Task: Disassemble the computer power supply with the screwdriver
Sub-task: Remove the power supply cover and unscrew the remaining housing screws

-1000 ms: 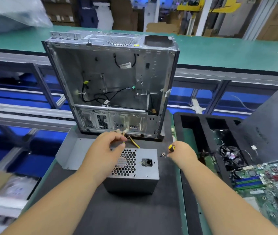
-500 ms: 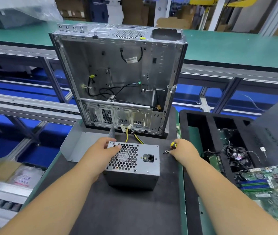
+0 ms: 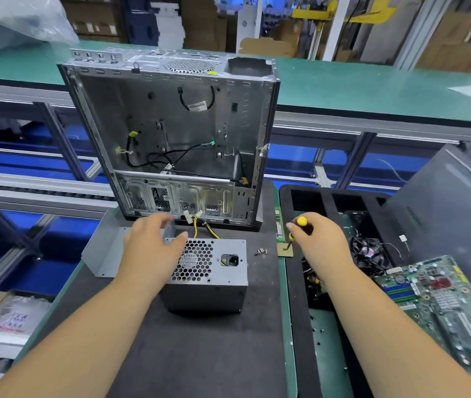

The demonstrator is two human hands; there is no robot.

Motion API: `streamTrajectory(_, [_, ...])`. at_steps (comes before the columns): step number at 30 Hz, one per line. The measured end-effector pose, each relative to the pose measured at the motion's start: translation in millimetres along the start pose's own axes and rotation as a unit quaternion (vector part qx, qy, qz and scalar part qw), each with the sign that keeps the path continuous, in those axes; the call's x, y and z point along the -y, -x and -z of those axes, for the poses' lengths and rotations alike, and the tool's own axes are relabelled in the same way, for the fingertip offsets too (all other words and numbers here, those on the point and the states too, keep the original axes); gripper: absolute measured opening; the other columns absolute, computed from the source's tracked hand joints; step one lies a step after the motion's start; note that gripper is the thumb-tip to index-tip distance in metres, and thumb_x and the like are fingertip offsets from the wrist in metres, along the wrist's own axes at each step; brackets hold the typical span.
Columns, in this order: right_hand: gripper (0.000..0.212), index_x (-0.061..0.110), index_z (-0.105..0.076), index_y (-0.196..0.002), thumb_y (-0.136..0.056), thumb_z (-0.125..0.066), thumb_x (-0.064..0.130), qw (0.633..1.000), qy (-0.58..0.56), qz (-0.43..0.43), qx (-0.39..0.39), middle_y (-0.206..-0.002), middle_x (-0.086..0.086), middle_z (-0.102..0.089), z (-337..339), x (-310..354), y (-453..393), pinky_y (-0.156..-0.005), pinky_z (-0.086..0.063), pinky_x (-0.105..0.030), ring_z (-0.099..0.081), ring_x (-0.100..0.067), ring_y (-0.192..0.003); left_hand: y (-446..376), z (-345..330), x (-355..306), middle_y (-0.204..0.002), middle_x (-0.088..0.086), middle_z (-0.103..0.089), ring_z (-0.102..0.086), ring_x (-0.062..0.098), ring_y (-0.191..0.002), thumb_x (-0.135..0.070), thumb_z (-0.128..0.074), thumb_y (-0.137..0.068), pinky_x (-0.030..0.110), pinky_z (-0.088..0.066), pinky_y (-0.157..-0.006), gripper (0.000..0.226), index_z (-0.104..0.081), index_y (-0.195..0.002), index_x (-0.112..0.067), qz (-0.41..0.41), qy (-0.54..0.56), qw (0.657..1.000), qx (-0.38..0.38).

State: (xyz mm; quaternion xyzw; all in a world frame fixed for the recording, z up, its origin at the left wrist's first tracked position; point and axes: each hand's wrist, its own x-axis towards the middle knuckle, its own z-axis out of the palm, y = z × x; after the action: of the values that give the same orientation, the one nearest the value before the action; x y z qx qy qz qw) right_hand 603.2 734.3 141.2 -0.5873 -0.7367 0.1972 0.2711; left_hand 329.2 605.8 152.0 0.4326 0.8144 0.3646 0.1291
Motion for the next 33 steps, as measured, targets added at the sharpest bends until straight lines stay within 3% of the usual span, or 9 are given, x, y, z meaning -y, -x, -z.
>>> streamTrajectory(5, [0.008, 0.028, -0.063, -0.092, -0.091, -0.066, 0.035, 0.998, -0.005, -0.054, -0.019, -0.084, 0.010, -0.063, -2.6, -23.3, 33.3, -0.057, -0.038, -0.023, -0.056, -0.011, -0.074, 14.2, 0.8, -15.1, -0.126, -0.007, -0.052, -0.040, 0.020, -0.128, -0.027, -0.067, -0.089, 0.034, -0.032, -0.107, 0.035, -0.058, -0.122, -0.029, -0.115, -0.006, 0.993, 0.004])
streamTrajectory(9, [0.014, 0.029, -0.053, -0.086, -0.089, -0.065, 0.036, 0.995, 0.031, -0.092, -0.024, -0.075, 0.014, -0.056, -13.8, -39.7, 67.1, -0.052, -0.033, -0.022, -0.050, -0.001, -0.067, 27.4, -3.7, -20.3, -0.120, -0.018, -0.047, -0.036, 0.013, -0.125, -0.022, -0.066, -0.088, 0.026, -0.026, -0.101, 0.033, -0.059, -0.118, -0.034, -0.167, -0.003, 0.986, 0.013])
streamTrajectory(12, [0.022, 0.027, -0.045, -0.082, -0.089, -0.064, 0.034, 0.991, 0.055, -0.124, 0.004, -0.068, 0.014, -0.053, -24.1, -47.9, 87.9, -0.047, -0.026, -0.023, -0.047, 0.001, -0.060, 34.2, -7.4, -19.4, -0.127, -0.009, -0.051, -0.036, 0.017, -0.129, -0.020, -0.066, -0.088, 0.027, -0.025, -0.104, 0.033, -0.060, -0.119, -0.030, -0.197, -0.011, 0.980, 0.039])
streamTrajectory(18, [0.028, 0.018, -0.037, -0.093, -0.087, -0.063, 0.028, 0.977, 0.125, -0.120, 0.124, -0.073, 0.004, -0.053, -44.8, -48.8, 107.1, -0.050, -0.034, -0.032, -0.053, -0.018, -0.063, 41.5, -4.4, -13.5, -0.121, -0.015, -0.050, -0.039, 0.014, -0.124, -0.020, -0.066, -0.089, 0.024, -0.025, -0.102, 0.032, -0.061, -0.119, -0.027, -0.247, -0.013, 0.967, 0.061])
streamTrajectory(25, [0.032, 0.020, -0.036, -0.081, -0.085, -0.066, 0.031, 0.965, 0.140, -0.171, 0.139, -0.083, 0.000, -0.048, -54.0, -45.7, 101.1, -0.048, -0.029, -0.030, -0.050, -0.019, -0.065, 28.9, 6.7, 0.5, -0.122, -0.013, -0.051, -0.038, 0.011, -0.122, -0.019, -0.067, -0.088, 0.025, -0.027, -0.101, 0.032, -0.061, -0.117, -0.030, -0.242, -0.005, 0.968, 0.065])
streamTrajectory(30, [0.033, 0.017, -0.048, -0.099, -0.090, -0.062, 0.045, 0.957, 0.144, -0.195, 0.159, -0.084, 0.002, -0.058, -52.6, -42.9, 93.2, -0.055, -0.040, -0.032, -0.059, -0.018, -0.073, 11.9, 11.2, 14.9, -0.118, -0.015, -0.049, -0.039, 0.012, -0.120, -0.026, -0.067, -0.087, 0.030, -0.033, -0.100, 0.032, -0.057, -0.117, -0.033, -0.196, 0.003, 0.978, 0.077])
streamTrajectory(33, [0.035, 0.015, -0.050, -0.103, -0.093, -0.057, 0.047, 0.953, 0.150, -0.214, 0.155, -0.092, -0.003, -0.064, -48.1, -34.6, 86.6, -0.067, -0.052, -0.035, -0.066, -0.025, -0.082, -2.6, 14.9, 26.2, -0.133, -0.006, -0.048, -0.040, 0.019, -0.130, -0.036, -0.067, -0.088, 0.038, -0.037, -0.106, 0.049, -0.050, -0.133, -0.027, -0.099, -0.021, 0.990, 0.096])
